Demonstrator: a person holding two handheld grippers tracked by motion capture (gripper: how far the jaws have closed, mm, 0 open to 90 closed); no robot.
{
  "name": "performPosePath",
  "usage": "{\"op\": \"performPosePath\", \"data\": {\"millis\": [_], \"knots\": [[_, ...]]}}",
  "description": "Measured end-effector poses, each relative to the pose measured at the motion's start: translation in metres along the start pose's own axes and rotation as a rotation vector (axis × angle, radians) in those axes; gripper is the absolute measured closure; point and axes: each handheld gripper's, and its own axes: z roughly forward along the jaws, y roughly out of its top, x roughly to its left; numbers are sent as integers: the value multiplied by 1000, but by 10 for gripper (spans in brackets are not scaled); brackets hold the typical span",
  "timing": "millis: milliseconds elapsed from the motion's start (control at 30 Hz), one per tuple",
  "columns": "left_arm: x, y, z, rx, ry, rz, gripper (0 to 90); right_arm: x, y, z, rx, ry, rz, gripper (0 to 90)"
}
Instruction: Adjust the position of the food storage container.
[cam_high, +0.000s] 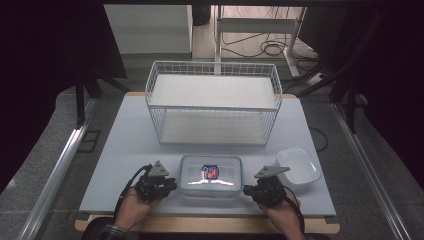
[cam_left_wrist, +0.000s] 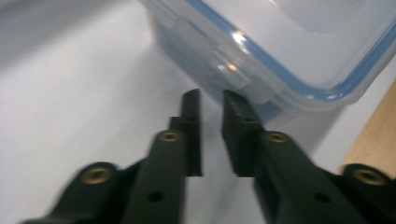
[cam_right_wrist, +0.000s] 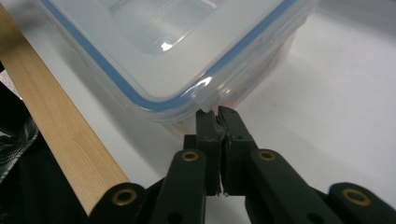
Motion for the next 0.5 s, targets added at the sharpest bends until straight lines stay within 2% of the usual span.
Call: {"op": "performPosePath", "data": {"millis": [33,100,133,167,233,300,433,500], "knots": [[2,-4,-5,-15,13,-5,628,-2,-1,-3,-3,-10,-4,807],[3,-9,-9,-30,29,-6,540,-4,-2,-7,-17,-19,1,761],[3,-9,-9,-30,29,-6,501,-4,-2,-7,-17,-19,1,761],[4,-11,-12,-36,38,-2,501,-5,-3,-8,-22,-20,-1,730],[7,-14,-16,-55,46,6,368,-6,-3,-13,-51,-41,-18,607],[9,-14,-16,-59,35,2,278,-7,-4,-15,-70,-49,-24,521],[13,-18,-15,-49,46,-9,121,-13,-6,-14,-105,-30,-8,337],[14,-19,-15,-48,47,-13,69,-16,-7,-13,-105,-27,-7,254]]}}
